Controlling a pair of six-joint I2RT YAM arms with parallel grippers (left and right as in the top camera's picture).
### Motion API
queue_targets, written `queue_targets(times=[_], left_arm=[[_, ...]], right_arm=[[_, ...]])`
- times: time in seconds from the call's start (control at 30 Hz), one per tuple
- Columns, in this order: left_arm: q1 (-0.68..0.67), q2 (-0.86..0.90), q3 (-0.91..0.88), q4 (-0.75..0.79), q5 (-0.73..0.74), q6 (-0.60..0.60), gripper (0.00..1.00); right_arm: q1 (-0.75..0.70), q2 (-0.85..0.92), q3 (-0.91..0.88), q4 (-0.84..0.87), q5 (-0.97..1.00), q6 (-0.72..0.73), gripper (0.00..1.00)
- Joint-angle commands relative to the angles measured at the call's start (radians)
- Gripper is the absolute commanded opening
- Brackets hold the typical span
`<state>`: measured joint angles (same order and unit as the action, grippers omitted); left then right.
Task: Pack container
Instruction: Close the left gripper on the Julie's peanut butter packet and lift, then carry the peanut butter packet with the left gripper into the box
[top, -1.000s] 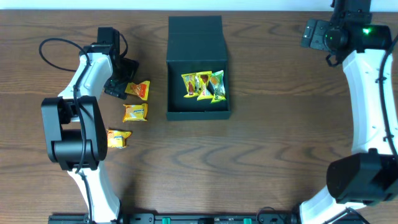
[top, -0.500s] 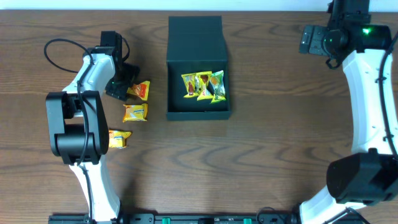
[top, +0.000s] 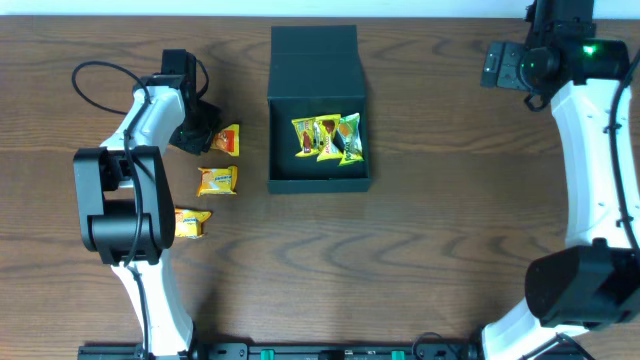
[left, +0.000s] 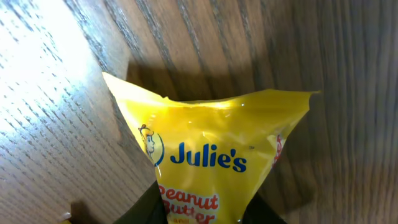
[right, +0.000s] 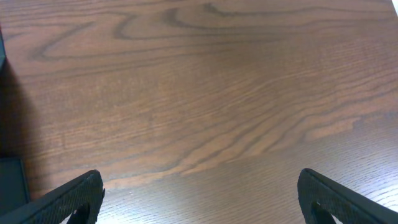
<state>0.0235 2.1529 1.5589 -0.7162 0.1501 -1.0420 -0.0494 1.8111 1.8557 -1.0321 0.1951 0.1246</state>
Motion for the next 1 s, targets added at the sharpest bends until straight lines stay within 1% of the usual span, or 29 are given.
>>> queue_targets(times=[0.0,0.2,0.27,0.33,0.37,0.57,0.63,0.7,0.73,0.77,0.8,0.9,0.97], left_arm=[[0.002,0.018,0.01,-0.013,0.013,0.046,0.25],[0.002,0.014,0.016,-0.018,0.039,0.078,0.21],[0.002,0.004,0.032,-0.023,0.069,0.087,0.15],[-0.003,-0.008,0.07,-0.041,0.082,0.127,0.07],[-0.006,-0.013,0.091,-0.053,0.078,0.151,0.06],[-0.076,-0.035,0.32,-0.169,0.052,0.446,0.06],[-0.118,-0.039,0.388,-0.184,0.052,0.575,0.06],[-0.172,-0.04,0.444,-0.188,0.052,0.743,0.06],[-0.218,-0.04,0.473,-0.188,0.043,0.874,0.05],[-0.26,-0.04,0.483,-0.189,0.006,0.967,0.06],[-0.294,-0.04,0.483,-0.194,-0.035,1.024,0.05],[-0.383,-0.039,0.483,-0.228,-0.185,1.115,0.06],[-0.428,-0.039,0.483,-0.247,-0.222,1.157,0.05]], right_arm=[[-0.003,0.008,-0.004,0.001,-0.002,-0.01,0.99],[-0.003,0.008,-0.004,0.01,-0.002,-0.01,0.99],[-0.003,0.008,-0.004,0.014,-0.005,-0.01,0.99],[-0.003,0.008,-0.004,0.019,-0.013,-0.01,0.99],[-0.003,0.008,-0.004,0.023,-0.019,-0.01,0.99],[-0.003,0.008,-0.004,0.034,-0.024,-0.01,0.99],[-0.003,0.008,-0.004,0.033,-0.024,-0.01,0.99],[-0.003,0.008,-0.004,0.032,-0.024,-0.01,0.99],[-0.003,0.008,-0.004,0.03,-0.024,-0.009,0.99],[-0.003,0.008,-0.004,0.027,-0.024,-0.009,0.99],[-0.003,0.008,-0.004,0.025,-0.024,-0.009,0.99],[-0.003,0.008,-0.004,0.019,-0.024,-0.009,0.99],[-0.003,0.008,-0.004,0.019,-0.028,-0.009,0.99]])
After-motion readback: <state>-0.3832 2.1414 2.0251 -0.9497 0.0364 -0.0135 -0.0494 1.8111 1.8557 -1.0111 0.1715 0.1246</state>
